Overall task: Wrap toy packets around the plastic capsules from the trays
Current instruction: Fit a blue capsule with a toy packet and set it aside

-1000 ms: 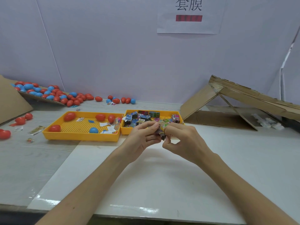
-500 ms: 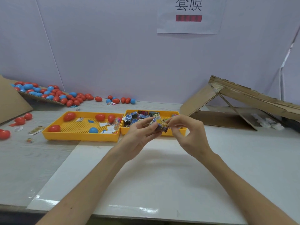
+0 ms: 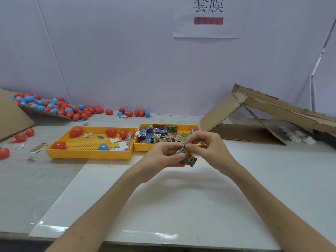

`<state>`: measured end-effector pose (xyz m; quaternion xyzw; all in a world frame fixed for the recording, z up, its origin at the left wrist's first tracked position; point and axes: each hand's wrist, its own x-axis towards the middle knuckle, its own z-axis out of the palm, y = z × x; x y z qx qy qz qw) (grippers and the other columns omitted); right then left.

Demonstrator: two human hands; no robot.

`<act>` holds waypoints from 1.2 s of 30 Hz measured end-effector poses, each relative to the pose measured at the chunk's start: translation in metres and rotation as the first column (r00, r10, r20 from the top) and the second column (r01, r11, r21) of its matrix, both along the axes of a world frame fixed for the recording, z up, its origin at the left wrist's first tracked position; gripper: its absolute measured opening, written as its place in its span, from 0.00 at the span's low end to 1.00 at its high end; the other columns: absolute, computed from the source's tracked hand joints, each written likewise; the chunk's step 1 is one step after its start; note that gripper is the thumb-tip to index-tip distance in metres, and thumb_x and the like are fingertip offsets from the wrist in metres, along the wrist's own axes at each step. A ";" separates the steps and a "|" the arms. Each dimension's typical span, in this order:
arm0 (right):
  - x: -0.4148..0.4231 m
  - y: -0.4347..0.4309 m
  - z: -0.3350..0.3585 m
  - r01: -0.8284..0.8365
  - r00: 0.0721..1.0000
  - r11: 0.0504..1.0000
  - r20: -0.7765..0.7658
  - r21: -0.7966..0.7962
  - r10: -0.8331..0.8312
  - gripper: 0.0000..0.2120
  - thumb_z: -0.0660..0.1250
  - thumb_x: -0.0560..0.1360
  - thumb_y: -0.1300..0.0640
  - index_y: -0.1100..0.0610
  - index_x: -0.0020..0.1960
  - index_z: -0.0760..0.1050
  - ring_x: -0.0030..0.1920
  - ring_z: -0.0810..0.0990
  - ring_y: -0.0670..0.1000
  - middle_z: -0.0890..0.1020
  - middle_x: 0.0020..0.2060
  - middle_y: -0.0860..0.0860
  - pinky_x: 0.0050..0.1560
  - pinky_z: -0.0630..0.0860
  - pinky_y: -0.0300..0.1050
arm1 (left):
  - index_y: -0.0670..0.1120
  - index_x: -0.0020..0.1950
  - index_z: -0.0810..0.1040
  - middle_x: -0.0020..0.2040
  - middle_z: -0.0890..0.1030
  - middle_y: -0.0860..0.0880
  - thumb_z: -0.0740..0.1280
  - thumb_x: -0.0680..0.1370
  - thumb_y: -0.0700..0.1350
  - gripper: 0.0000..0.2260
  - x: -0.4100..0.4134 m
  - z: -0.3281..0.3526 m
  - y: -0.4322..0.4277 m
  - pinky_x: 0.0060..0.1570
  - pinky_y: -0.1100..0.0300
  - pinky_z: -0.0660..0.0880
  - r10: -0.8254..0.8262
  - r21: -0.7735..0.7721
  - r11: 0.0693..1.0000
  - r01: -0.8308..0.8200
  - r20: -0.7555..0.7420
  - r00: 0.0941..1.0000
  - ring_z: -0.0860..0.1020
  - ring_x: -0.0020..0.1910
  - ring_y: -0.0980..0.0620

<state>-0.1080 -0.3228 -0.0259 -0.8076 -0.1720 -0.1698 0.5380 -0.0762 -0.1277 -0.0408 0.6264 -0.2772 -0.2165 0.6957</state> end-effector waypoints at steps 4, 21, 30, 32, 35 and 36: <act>-0.001 0.001 0.000 0.017 1.000 1.000 0.011 -0.022 -0.017 0.13 0.75 0.74 0.63 0.46 0.40 0.82 0.42 0.81 0.48 0.83 0.38 0.44 0.41 0.78 0.47 | 0.48 0.59 0.82 0.51 0.86 0.42 0.71 0.78 0.38 0.11 0.001 -0.002 0.000 0.50 0.59 0.81 0.003 0.026 1.000 -0.003 0.017 1.000 0.85 0.50 0.47; 0.004 -0.004 -0.001 0.035 0.999 0.972 0.032 0.232 -0.043 0.03 0.73 0.74 0.66 0.60 0.45 0.82 0.32 0.80 0.47 0.84 0.33 0.48 0.36 0.75 0.36 | 0.51 0.53 0.82 0.48 0.87 0.52 0.76 0.74 0.40 0.10 -0.001 -0.012 -0.008 0.50 0.62 0.79 0.032 0.278 0.954 -0.115 0.284 0.958 0.84 0.51 0.56; 0.005 -0.007 -0.001 0.014 0.998 0.943 -0.061 0.333 0.007 0.08 0.74 0.73 0.67 0.55 0.45 0.83 0.34 0.81 0.51 0.85 0.36 0.54 0.41 0.79 0.43 | 0.53 0.58 0.78 0.52 0.86 0.57 0.73 0.77 0.51 0.11 0.004 -0.012 -0.009 0.56 0.61 0.76 0.139 0.229 0.947 -0.224 0.338 0.931 0.81 0.53 0.61; 0.005 -0.007 -0.001 -0.007 0.997 0.949 -0.076 0.314 0.032 0.08 0.74 0.72 0.68 0.56 0.46 0.83 0.35 0.82 0.52 0.86 0.37 0.55 0.42 0.80 0.43 | 0.48 0.54 0.82 0.47 0.87 0.51 0.71 0.79 0.48 0.05 0.004 -0.009 -0.008 0.51 0.63 0.78 0.177 0.142 0.962 -0.234 0.329 0.928 0.83 0.47 0.57; 0.003 -0.004 -0.002 -0.042 0.993 0.961 -0.096 0.273 0.070 0.10 0.75 0.72 0.67 0.53 0.47 0.84 0.41 0.85 0.55 0.86 0.40 0.58 0.45 0.82 0.47 | 0.48 0.49 0.84 0.42 0.87 0.50 0.69 0.81 0.43 0.04 0.004 -0.009 -0.006 0.41 0.68 0.76 0.246 0.092 0.952 -0.291 0.334 0.910 0.82 0.40 0.57; 0.003 -0.003 -0.003 -0.046 0.992 0.965 -0.103 0.256 0.075 0.11 0.76 0.71 0.66 0.51 0.46 0.84 0.42 0.85 0.56 0.86 0.42 0.59 0.46 0.83 0.50 | 0.49 0.49 0.84 0.41 0.87 0.50 0.69 0.81 0.42 0.04 0.005 -0.010 -0.005 0.40 0.67 0.76 0.259 0.093 0.948 -0.305 0.336 0.906 0.82 0.39 0.56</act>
